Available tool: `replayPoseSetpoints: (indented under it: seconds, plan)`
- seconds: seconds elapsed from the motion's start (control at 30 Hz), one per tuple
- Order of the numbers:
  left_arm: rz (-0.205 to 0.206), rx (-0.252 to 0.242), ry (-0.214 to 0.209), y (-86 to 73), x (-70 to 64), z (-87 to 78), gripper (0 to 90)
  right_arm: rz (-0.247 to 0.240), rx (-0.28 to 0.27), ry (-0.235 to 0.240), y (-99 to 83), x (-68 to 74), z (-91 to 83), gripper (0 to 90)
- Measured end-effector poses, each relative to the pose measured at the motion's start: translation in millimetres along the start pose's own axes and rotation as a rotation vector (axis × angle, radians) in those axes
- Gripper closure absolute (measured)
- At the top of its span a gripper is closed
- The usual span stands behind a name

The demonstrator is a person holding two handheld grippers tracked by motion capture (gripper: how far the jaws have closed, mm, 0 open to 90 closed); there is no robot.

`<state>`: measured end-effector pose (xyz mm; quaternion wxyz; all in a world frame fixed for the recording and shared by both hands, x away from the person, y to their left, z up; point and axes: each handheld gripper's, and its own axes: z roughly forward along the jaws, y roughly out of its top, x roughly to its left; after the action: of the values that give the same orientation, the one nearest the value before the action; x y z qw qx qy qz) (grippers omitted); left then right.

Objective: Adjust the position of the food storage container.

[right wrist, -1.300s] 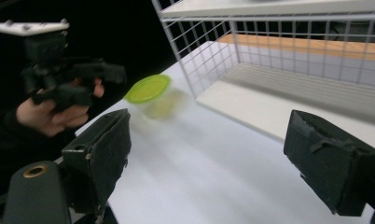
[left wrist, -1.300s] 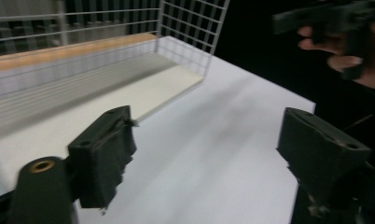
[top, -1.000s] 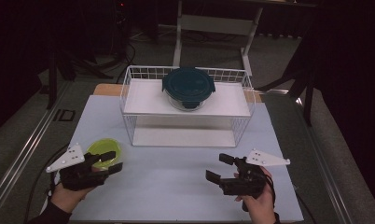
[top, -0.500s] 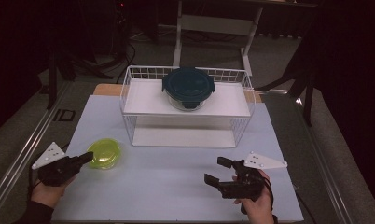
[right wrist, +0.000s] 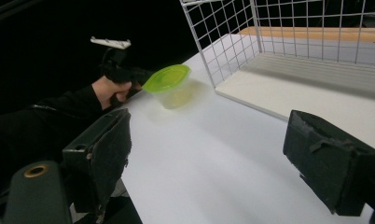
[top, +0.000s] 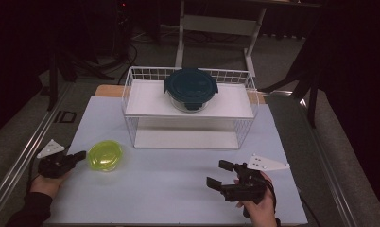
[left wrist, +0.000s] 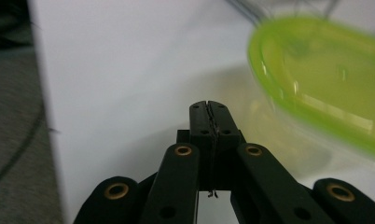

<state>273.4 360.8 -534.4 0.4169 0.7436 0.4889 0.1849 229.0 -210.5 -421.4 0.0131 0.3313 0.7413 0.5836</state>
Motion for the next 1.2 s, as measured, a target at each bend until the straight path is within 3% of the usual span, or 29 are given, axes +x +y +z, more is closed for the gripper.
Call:
replayPoseSetpoints:
  seconds: [0.13, 0.2, 0.53, 0.6, 0.73, 0.8, 0.97, 1.2]
  plan:
    - [-0.007, -0.013, -0.059, 0.9, -4.0, 1.3, 89.9, 0.012, -0.003, 0.002, -0.3, -2.2, -0.9, 14.6]
    - [0.0, -0.004, -0.066, 1.5, -6.4, 1.5, 89.8, 0.014, -0.005, 0.001, -0.5, -3.0, -1.3, 14.6]
    - [0.083, 0.063, -0.135, -5.8, -27.9, 4.0, 89.8, 0.013, -0.006, -0.004, -0.1, -2.3, -3.1, 14.6]
    - [0.098, 0.08, -0.137, -7.0, -32.4, 5.0, 89.7, 0.01, -0.006, -0.005, 0.0, -2.1, -3.1, 14.6]
    - [0.09, 0.089, -0.126, -7.5, -32.8, 6.3, 89.7, 0.005, -0.007, -0.006, 0.2, -0.9, -3.4, 14.6]
    - [0.068, 0.08, -0.114, -5.9, -29.2, 6.9, 89.7, 0.003, -0.008, -0.006, 0.2, -0.7, -3.5, 14.6]
    - [0.065, 0.051, -0.106, 2.2, -25.0, 10.4, 89.7, 0.007, -0.009, -0.007, -0.1, -1.2, -3.9, 14.6]
    - [0.078, 0.075, -0.14, 4.0, -28.1, 16.2, 89.7, 0.01, -0.008, -0.008, -0.3, -2.0, -4.7, 14.6]
